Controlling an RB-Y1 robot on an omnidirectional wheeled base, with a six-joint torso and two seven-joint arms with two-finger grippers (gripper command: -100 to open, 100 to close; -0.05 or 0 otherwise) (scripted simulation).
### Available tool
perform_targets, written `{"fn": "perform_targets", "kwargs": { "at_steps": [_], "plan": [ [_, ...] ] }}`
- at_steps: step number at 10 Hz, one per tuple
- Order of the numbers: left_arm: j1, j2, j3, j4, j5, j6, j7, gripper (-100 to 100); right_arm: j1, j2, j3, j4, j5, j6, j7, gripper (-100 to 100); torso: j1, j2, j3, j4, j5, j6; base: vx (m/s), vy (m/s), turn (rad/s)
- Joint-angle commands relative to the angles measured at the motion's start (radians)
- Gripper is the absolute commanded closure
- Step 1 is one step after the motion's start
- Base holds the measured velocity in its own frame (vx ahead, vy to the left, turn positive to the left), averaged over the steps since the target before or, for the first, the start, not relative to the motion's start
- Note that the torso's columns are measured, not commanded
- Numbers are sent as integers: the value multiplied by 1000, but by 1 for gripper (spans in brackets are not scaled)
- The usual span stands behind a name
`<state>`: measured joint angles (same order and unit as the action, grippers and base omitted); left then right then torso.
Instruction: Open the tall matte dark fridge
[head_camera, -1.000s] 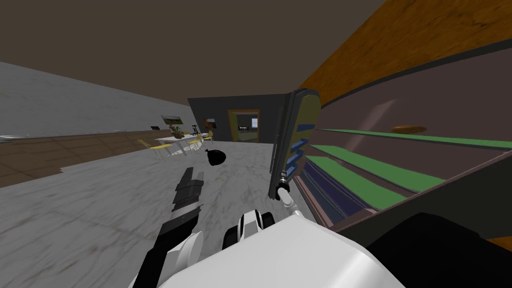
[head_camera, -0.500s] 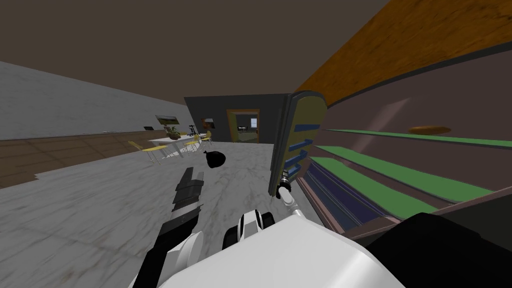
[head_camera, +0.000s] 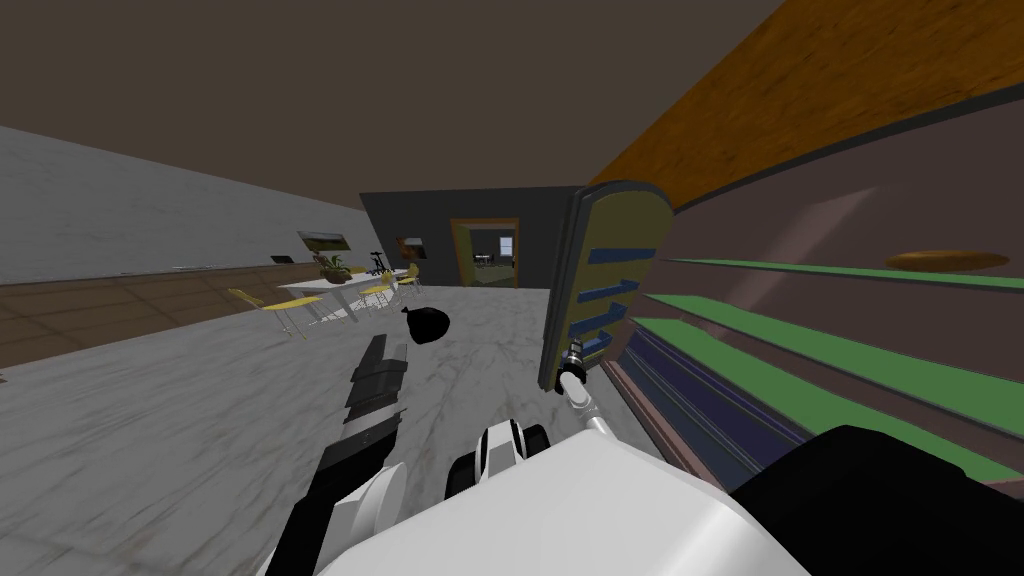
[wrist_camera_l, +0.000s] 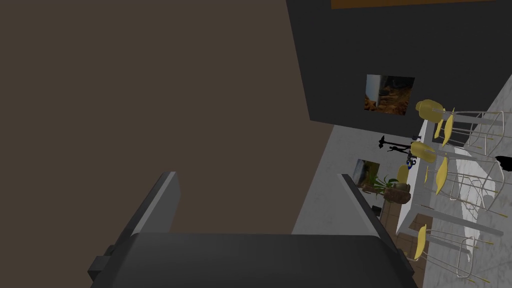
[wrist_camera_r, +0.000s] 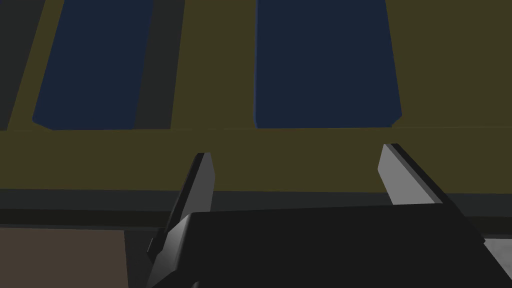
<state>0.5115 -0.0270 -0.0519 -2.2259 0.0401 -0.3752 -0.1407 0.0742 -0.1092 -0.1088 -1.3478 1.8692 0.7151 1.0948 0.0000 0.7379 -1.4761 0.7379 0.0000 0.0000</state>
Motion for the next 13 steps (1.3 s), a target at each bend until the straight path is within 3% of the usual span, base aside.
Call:
{"fn": "perform_targets", "kwargs": {
  "at_steps": [1, 3, 6, 8, 9, 13],
  "plan": [
    [0, 0, 0, 0, 0, 0, 0, 0, 0, -7, -25, 5, -2, 33, 4, -100, 0, 1, 1, 0, 0, 0, 208, 90, -47],
    [0, 0, 0, 0, 0, 0, 0, 0, -2, -7, -43, 8, -7, 53, 9, -100, -1, 2, 1, 1, 0, 0, 219, 92, -35],
    [0, 0, 0, 0, 0, 0, 0, 0, -4, 55, -63, 13, -14, 75, 14, -100, -2, 0, 0, 0, 0, 0, 211, 64, -32],
    [-1, 0, 0, 0, 0, 0, 0, 0, -16, 48, -72, -5, -25, 54, 46, -100, -2, 9, 5, 2, -1, 0, 45, -14, -26],
    [-1, 0, 0, 0, 0, 0, 0, 0, -7, 49, -67, -5, -21, 62, 32, -100, -5, 6, 4, 2, -1, 0, 23, -33, -9],
    [-1, 0, 0, 0, 0, 0, 0, 0, -56, 80, -100, -56, -64, 4, 152, -100, 1, 1, 0, 0, 0, 0, -22, 4, -64]
  ]
}}
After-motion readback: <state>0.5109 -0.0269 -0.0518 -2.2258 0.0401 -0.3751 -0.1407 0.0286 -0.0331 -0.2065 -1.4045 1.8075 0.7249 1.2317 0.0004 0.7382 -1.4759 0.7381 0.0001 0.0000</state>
